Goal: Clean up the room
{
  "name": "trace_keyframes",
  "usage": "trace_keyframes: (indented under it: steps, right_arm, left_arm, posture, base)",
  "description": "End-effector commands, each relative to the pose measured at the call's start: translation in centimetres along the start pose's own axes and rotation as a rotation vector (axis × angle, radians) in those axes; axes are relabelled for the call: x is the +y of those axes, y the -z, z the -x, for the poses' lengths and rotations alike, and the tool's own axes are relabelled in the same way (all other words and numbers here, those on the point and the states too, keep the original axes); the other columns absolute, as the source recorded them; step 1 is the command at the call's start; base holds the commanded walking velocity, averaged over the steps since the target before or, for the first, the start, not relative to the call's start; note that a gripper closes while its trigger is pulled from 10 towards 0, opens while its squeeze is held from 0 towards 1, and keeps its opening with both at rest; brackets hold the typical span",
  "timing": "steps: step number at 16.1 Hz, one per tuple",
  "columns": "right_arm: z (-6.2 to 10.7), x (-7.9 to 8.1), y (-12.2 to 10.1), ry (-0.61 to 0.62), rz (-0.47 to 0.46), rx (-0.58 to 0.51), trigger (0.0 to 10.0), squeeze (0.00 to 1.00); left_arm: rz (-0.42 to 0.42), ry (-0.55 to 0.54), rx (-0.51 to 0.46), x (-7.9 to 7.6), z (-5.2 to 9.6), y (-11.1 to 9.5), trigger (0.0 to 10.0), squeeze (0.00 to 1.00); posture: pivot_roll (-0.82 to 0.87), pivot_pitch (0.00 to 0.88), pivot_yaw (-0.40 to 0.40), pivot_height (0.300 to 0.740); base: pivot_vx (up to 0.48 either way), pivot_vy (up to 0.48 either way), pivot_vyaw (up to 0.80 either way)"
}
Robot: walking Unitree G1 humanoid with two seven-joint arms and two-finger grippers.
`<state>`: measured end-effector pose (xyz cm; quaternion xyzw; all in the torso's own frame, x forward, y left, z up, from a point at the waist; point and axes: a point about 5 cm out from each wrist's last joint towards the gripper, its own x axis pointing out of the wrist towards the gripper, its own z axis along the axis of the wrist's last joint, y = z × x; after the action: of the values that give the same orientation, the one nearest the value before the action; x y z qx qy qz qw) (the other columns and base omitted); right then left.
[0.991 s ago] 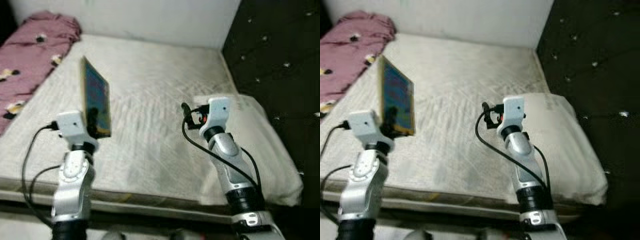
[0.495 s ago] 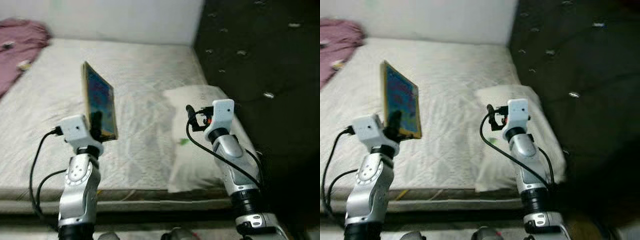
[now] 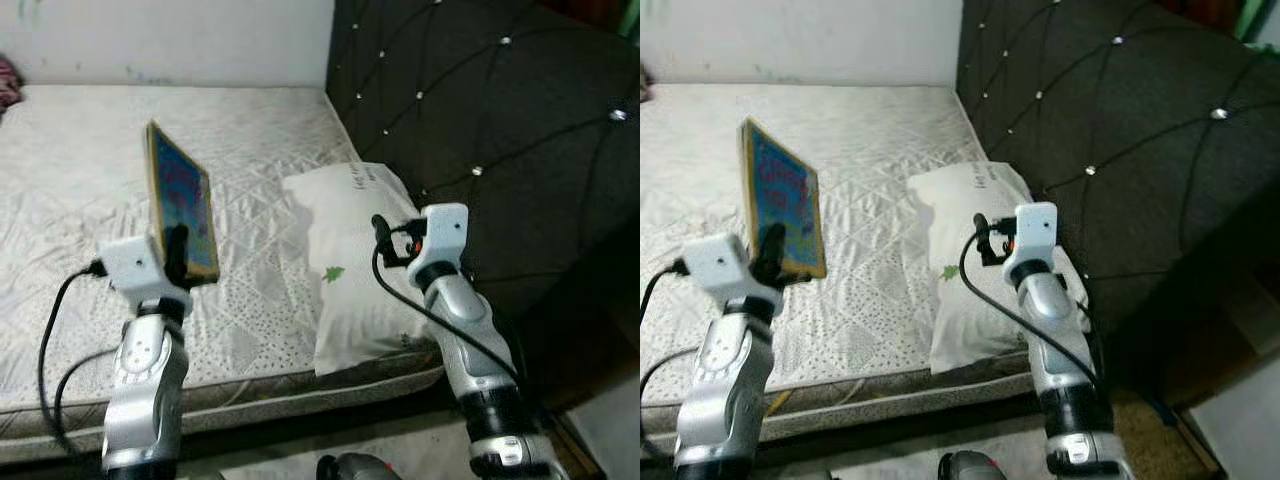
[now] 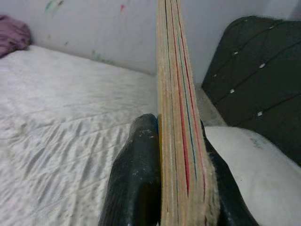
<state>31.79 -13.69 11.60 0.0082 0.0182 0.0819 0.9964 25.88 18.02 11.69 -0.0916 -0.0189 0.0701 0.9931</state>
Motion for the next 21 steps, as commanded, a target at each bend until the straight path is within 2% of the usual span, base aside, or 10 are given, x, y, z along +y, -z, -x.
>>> trace_keyframes:
  steps: [1,3,8,10,15,17,21]
  right_arm:
    - [0.3,-0.4,-0.1,0.015,0.005,0.003,10.0,0.00]
    - [0.9,-0.5,0.2,0.019,0.003,0.015,10.0,0.00]
    - [1.7,-0.5,0.6,0.015,0.004,0.040,10.0,0.00]
    - [1.9,-0.5,0.6,0.017,0.001,0.045,10.0,0.00]
    - [2.2,-0.2,0.4,-0.001,-0.011,0.040,10.0,0.00]
    - [2.2,-0.1,0.4,-0.007,-0.014,0.041,10.0,0.00]
    - [2.2,0.1,0.3,-0.011,-0.019,0.041,10.0,0.00]
  left_arm:
    - [0.018,0.004,-0.046,-0.3,0.3,-1.0,10.0,0.00]
    - [0.018,-0.031,-0.034,0.3,1.2,-0.5,10.0,0.00]
    - [-0.020,-0.064,-0.029,0.7,1.8,-0.6,10.0,0.00]
    - [0.000,-0.060,-0.024,0.5,2.1,-0.6,10.0,0.00]
    - [0.015,-0.017,-0.027,-0.5,1.7,-1.0,10.0,0.00]
    - [0.019,-0.017,-0.030,-0.4,1.6,-1.2,10.0,0.00]
    - [0.024,-0.015,-0.026,-0.4,1.6,-1.2,10.0,0.00]
  posture:
    - [-0.02,0.000,-0.058,0.740]
    - [-0.02,0.000,-0.061,0.740]
    - [-0.02,0.000,-0.072,0.740]
    - [-0.02,0.001,-0.073,0.740]
    - [-0.02,0.008,-0.072,0.740]
    - [-0.02,0.010,-0.070,0.740]
    - [-0.02,0.015,-0.067,0.701]
  base:
    - [0.000,0.000,-0.80]
    - [0.000,0.000,-0.80]
    - [0.000,0.000,-0.80]
    - [0.000,0.000,-0.69]
    - [0.000,0.000,0.00]
    - [0.000,0.000,0.00]
    - [0.000,0.000,0.00]
